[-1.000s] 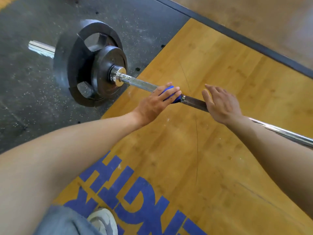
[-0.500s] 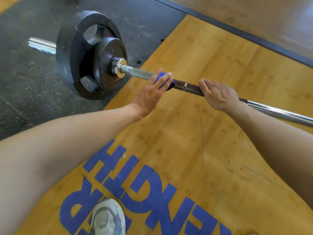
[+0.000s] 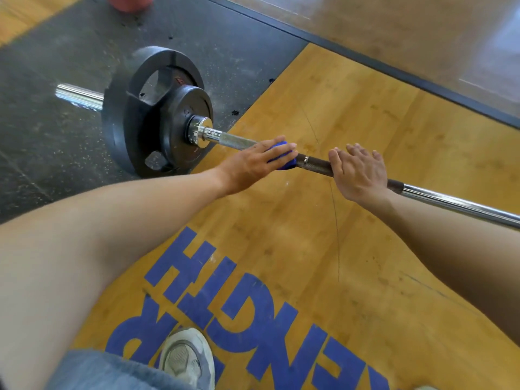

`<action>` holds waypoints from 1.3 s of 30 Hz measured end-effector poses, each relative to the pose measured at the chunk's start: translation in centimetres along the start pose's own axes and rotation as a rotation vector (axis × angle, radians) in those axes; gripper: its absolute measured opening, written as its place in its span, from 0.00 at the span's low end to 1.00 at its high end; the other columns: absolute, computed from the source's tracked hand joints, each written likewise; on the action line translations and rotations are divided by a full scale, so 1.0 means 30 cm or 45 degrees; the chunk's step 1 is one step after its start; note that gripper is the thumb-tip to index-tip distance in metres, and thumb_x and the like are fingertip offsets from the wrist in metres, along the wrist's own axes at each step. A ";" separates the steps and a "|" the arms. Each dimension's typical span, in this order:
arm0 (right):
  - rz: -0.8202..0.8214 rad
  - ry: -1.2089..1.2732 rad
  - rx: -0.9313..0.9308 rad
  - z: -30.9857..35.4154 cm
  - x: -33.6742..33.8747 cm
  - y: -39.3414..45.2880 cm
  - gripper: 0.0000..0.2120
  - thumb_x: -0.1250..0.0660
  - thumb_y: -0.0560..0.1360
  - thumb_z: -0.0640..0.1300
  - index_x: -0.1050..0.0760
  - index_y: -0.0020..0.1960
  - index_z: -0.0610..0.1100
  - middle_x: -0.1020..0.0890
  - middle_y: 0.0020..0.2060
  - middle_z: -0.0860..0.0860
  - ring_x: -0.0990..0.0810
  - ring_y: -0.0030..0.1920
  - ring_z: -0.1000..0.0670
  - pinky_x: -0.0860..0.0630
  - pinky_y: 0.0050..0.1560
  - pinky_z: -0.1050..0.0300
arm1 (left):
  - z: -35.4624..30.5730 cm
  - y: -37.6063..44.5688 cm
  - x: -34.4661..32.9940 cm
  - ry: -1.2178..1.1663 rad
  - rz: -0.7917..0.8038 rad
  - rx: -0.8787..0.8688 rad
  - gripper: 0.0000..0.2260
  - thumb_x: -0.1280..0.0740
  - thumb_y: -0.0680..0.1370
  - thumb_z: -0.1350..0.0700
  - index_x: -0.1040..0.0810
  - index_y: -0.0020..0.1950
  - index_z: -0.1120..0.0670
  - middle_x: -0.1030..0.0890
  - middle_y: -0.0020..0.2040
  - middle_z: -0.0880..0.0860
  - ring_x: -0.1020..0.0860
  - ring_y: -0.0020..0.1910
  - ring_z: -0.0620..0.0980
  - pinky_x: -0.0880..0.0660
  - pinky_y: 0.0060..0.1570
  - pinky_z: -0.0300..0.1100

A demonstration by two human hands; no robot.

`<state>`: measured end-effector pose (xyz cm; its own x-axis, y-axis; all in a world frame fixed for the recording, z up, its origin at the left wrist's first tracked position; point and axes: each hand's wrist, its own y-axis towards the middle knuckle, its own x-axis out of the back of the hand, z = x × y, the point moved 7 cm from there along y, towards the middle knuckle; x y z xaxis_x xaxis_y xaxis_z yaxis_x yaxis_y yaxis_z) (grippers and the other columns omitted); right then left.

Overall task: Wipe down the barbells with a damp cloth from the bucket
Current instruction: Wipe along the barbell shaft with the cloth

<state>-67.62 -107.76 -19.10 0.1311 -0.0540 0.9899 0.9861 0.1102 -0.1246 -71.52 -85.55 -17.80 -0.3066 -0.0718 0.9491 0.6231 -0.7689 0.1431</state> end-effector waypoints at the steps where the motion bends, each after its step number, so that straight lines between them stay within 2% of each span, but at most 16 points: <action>1: 0.002 0.004 -0.014 0.001 0.004 0.004 0.33 0.63 0.83 0.61 0.32 0.77 0.50 0.33 0.77 0.44 0.40 0.79 0.44 0.47 0.78 0.40 | 0.042 -0.027 -0.004 0.008 0.029 -0.005 0.35 0.43 0.75 0.76 0.42 0.82 0.60 0.39 0.81 0.58 0.40 0.80 0.62 0.36 0.76 0.55; 3: 0.002 0.011 -0.054 -0.007 0.006 0.019 0.32 0.63 0.83 0.61 0.34 0.78 0.50 0.35 0.78 0.44 0.41 0.80 0.45 0.50 0.79 0.40 | 0.120 -0.076 -0.038 0.001 0.033 0.104 0.35 0.42 0.76 0.75 0.44 0.82 0.60 0.39 0.81 0.58 0.41 0.80 0.62 0.32 0.74 0.57; 5: 0.006 0.019 -0.079 -0.013 0.009 0.030 0.32 0.63 0.84 0.60 0.35 0.78 0.50 0.35 0.78 0.44 0.42 0.80 0.44 0.48 0.78 0.40 | 0.113 -0.075 -0.058 0.037 0.054 0.223 0.33 0.43 0.78 0.73 0.45 0.82 0.61 0.40 0.81 0.59 0.42 0.80 0.64 0.34 0.75 0.58; 7: -0.003 0.038 -0.087 -0.012 0.018 0.046 0.31 0.62 0.84 0.60 0.33 0.77 0.50 0.34 0.78 0.44 0.40 0.79 0.44 0.45 0.77 0.41 | 0.023 -0.014 -0.054 0.170 0.036 0.203 0.30 0.44 0.78 0.72 0.45 0.81 0.64 0.39 0.81 0.60 0.42 0.79 0.65 0.38 0.77 0.57; 10: 0.022 0.061 -0.091 -0.020 0.024 0.069 0.30 0.62 0.85 0.60 0.29 0.72 0.51 0.28 0.73 0.43 0.35 0.76 0.42 0.38 0.72 0.42 | -0.061 0.069 -0.010 0.104 -0.031 0.167 0.31 0.48 0.77 0.73 0.45 0.82 0.63 0.40 0.81 0.59 0.42 0.80 0.65 0.40 0.78 0.56; 13: 0.035 0.068 -0.086 -0.030 0.032 0.107 0.31 0.63 0.83 0.61 0.27 0.68 0.51 0.23 0.64 0.45 0.28 0.69 0.42 0.34 0.66 0.43 | 0.056 0.056 -0.066 0.003 0.072 0.193 0.37 0.45 0.76 0.74 0.50 0.83 0.59 0.45 0.83 0.57 0.45 0.81 0.62 0.37 0.76 0.54; 16: 0.031 0.087 -0.092 -0.043 0.034 0.143 0.31 0.64 0.83 0.61 0.27 0.66 0.51 0.22 0.60 0.45 0.26 0.66 0.42 0.33 0.63 0.43 | 0.232 -0.007 -0.143 0.021 0.172 0.374 0.35 0.47 0.79 0.74 0.59 0.82 0.60 0.48 0.82 0.61 0.49 0.82 0.63 0.40 0.78 0.58; 19: 0.012 0.080 -0.100 -0.052 0.042 0.171 0.31 0.63 0.84 0.61 0.24 0.61 0.49 0.22 0.57 0.45 0.26 0.65 0.42 0.33 0.63 0.43 | 0.209 0.019 -0.104 0.007 0.090 0.530 0.34 0.46 0.77 0.73 0.51 0.82 0.63 0.44 0.82 0.60 0.46 0.81 0.63 0.45 0.80 0.55; 22: -0.006 0.048 -0.095 -0.056 0.047 0.201 0.31 0.62 0.84 0.60 0.22 0.55 0.49 0.22 0.53 0.46 0.24 0.60 0.41 0.31 0.60 0.44 | 0.033 0.134 -0.055 0.013 -0.062 0.364 0.32 0.48 0.76 0.72 0.43 0.81 0.62 0.38 0.81 0.58 0.41 0.80 0.63 0.39 0.78 0.52; 25: -0.016 0.060 -0.091 -0.066 0.051 0.231 0.29 0.62 0.84 0.61 0.24 0.51 0.51 0.21 0.54 0.47 0.24 0.60 0.42 0.30 0.59 0.44 | 0.015 0.195 -0.058 -0.126 -0.133 0.293 0.32 0.46 0.76 0.73 0.40 0.81 0.62 0.38 0.81 0.59 0.41 0.80 0.64 0.33 0.75 0.52; 27: -0.003 0.074 -0.092 -0.073 0.052 0.253 0.30 0.62 0.84 0.62 0.23 0.53 0.52 0.21 0.57 0.47 0.25 0.62 0.42 0.30 0.60 0.42 | 0.078 0.184 -0.073 -0.113 -0.115 0.249 0.34 0.44 0.74 0.75 0.38 0.81 0.60 0.38 0.81 0.57 0.39 0.79 0.61 0.30 0.71 0.50; 29: 0.016 0.084 -0.105 -0.084 0.051 0.277 0.31 0.63 0.84 0.62 0.23 0.56 0.51 0.21 0.58 0.46 0.25 0.62 0.41 0.30 0.61 0.42 | 0.175 0.155 -0.103 -0.201 -0.095 0.334 0.36 0.40 0.74 0.77 0.39 0.81 0.59 0.39 0.81 0.57 0.40 0.80 0.61 0.26 0.69 0.53; 31: 0.015 0.098 -0.116 -0.099 0.050 0.304 0.32 0.63 0.83 0.63 0.23 0.56 0.51 0.21 0.57 0.46 0.25 0.61 0.41 0.30 0.60 0.42 | 0.239 0.145 -0.135 -0.193 -0.094 0.469 0.36 0.39 0.75 0.76 0.41 0.82 0.59 0.39 0.81 0.58 0.41 0.80 0.62 0.27 0.70 0.56; 35: 0.018 0.100 -0.113 -0.117 0.057 0.351 0.31 0.61 0.84 0.62 0.23 0.52 0.50 0.21 0.52 0.44 0.24 0.54 0.40 0.32 0.52 0.46 | 0.167 0.228 -0.137 -0.116 -0.208 0.638 0.29 0.44 0.76 0.73 0.35 0.79 0.62 0.32 0.78 0.59 0.37 0.78 0.66 0.29 0.72 0.56; 37: 0.024 0.103 -0.119 -0.123 0.061 0.374 0.30 0.61 0.84 0.62 0.24 0.51 0.49 0.21 0.50 0.44 0.26 0.50 0.41 0.33 0.50 0.47 | 0.118 0.295 -0.138 -0.117 -0.255 0.577 0.27 0.47 0.77 0.72 0.31 0.76 0.63 0.29 0.76 0.60 0.34 0.76 0.67 0.27 0.70 0.56; 39: 0.048 0.102 -0.134 -0.136 0.066 0.393 0.29 0.61 0.84 0.62 0.24 0.51 0.50 0.22 0.51 0.43 0.26 0.51 0.41 0.34 0.50 0.47 | 0.108 0.335 -0.132 -0.114 -0.281 0.455 0.27 0.49 0.78 0.71 0.31 0.76 0.63 0.29 0.76 0.60 0.33 0.75 0.66 0.29 0.71 0.56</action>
<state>-55.32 -110.61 -18.90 0.1721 -0.1315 0.9763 0.9850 0.0092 -0.1724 -61.72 -90.95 -19.21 -0.4069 0.1372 0.9031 0.7642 -0.4904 0.4188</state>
